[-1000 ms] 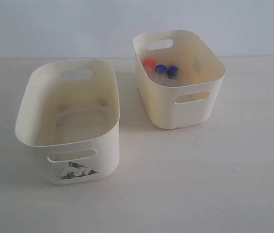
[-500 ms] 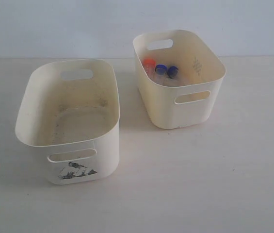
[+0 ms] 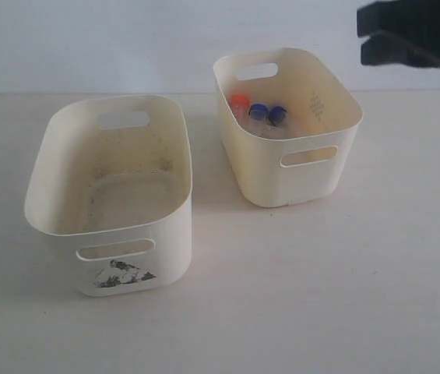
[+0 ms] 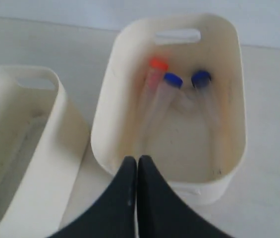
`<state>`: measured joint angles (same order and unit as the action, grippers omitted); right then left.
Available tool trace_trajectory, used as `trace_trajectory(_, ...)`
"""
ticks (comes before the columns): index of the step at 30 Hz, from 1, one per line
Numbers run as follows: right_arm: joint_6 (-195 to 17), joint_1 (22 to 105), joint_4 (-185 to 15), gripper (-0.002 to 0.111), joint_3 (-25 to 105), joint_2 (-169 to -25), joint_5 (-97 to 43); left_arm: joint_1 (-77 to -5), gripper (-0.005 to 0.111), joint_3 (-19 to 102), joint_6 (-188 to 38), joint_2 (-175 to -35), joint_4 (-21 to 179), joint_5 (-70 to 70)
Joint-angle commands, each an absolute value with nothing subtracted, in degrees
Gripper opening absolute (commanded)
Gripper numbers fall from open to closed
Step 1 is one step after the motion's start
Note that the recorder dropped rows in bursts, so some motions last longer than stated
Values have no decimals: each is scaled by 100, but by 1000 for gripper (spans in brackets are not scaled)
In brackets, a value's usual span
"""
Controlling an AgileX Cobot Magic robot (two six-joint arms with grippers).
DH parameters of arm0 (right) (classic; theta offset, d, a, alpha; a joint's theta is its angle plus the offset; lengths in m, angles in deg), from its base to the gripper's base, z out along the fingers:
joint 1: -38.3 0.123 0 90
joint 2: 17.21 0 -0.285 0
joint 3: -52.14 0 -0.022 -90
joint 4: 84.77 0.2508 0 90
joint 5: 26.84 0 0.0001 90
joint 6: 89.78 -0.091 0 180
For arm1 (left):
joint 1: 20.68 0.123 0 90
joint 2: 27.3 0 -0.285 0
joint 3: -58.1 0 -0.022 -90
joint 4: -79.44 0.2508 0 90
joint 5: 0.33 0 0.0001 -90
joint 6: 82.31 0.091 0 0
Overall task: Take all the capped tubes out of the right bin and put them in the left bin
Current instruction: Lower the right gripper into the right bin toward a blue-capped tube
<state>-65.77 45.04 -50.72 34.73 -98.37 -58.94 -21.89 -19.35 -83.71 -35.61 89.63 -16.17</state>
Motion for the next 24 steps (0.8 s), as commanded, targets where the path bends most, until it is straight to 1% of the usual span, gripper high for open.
trace_trajectory(1,-6410,4481,-4709,0,4512,-10750,-5976,-2182,4,-1912,-8437,-3550,8956,-1527)
trace_trajectory(3,-6541,4481,-4649,3,5018,-11361,-6124,-2182,4,-1912,-8437,-3550,8956,-1527)
trace_trajectory(5,-6612,4481,-4357,14,5530,-11940,-6222,-2182,4,-1912,-8437,-3550,8956,-1527)
trace_trajectory(8,-6632,4481,-4118,35,6063,-12664,-6345,-2182,4,-1912,-8437,-3550,8956,-1527)
trace_trajectory(10,-6673,4555,-4118,42,6377,-13115,-6412,-2182,4,-1912,-8437,-3550,8956,-1527)
trace_trajectory(11,-6673,4623,-4140,44,6546,-13352,-6439,-2182,4,-1912,-8437,-3550,8956,-1527)
trace_trajectory(14,-6764,4796,-4208,43,7039,-13954,-6497,-2182,4,-1912,-8437,-3550,8956,-1527)
trace_trajectory(18,-7564,4812,-4463,43,7727,-14609,-6577,-2182,4,-1912,-8437,-3550,8956,-1527)
trace_trajectory(24,-8574,4812,-5644,43,8553,-15326,-7077,-2182,4,-1912,-8437,-3550,8956,-1527)
